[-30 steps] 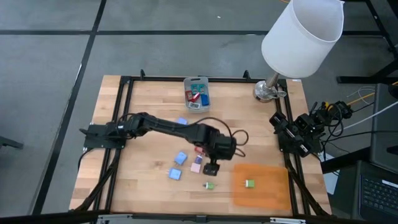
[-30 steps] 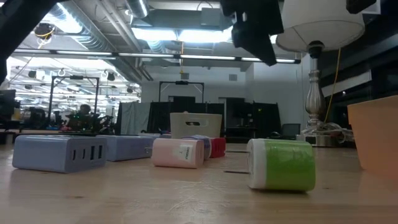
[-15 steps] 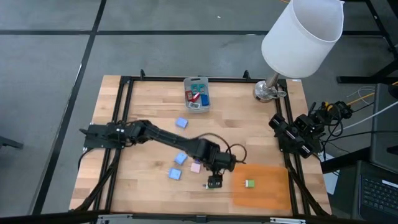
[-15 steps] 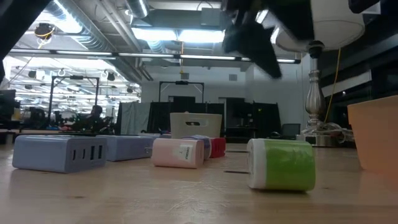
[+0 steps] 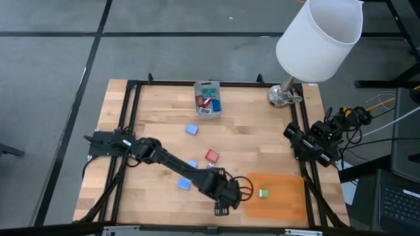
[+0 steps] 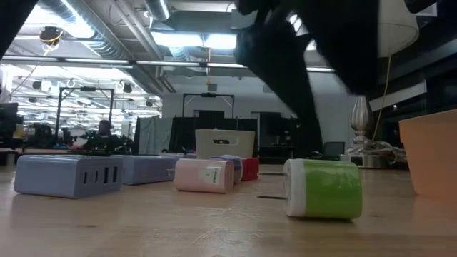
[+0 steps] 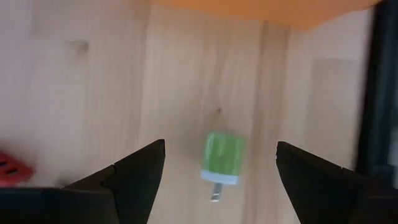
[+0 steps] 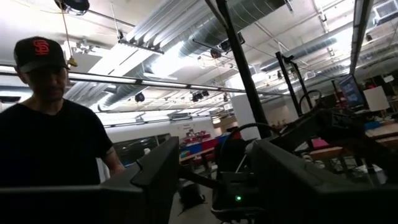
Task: Pick & Place Office items
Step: Put the green charger adapter into the orange bin
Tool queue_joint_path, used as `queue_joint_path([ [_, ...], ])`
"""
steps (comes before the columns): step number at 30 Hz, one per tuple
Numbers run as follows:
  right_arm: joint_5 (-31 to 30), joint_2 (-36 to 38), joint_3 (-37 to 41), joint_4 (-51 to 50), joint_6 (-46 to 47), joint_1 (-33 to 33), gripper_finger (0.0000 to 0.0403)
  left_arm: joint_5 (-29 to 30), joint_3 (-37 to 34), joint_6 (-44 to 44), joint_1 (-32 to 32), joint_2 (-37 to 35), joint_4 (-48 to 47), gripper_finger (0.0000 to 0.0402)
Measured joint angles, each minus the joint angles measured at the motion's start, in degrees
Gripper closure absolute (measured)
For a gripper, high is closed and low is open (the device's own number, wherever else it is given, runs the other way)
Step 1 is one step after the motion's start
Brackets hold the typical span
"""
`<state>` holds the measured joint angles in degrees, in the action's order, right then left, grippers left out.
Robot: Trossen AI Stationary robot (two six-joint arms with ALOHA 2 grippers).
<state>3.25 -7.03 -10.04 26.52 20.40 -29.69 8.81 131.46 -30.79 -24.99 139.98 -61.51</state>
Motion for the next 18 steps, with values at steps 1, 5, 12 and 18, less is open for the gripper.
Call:
queue_joint_path([
  [1, 0.3, 0.0, 0.0, 0.0, 0.3, 0.0, 0.0202, 0.5, 0.0, 0.0, 0.0, 0.0, -0.5, 0.0100],
  [5, 0.9, 0.0, 0.0, -0.1, 0.4, 0.0, 0.0202, 0.9, 0.0, 1.4, 0.0, 0.6, -1.7, 0.0100],
  [12, 0.9, 0.0, 0.0, -0.6, 0.2, 0.0, 0.0202, -2.1, 0.0, 3.3, 0.2, 2.6, -0.8, 0.0100],
  [18, 0.8, 0.0, 0.0, -0.9, 0.2, 0.0, 0.0202, -2.7, 0.0, 5.0, 0.2, 3.7, -0.7, 0.0100],
])
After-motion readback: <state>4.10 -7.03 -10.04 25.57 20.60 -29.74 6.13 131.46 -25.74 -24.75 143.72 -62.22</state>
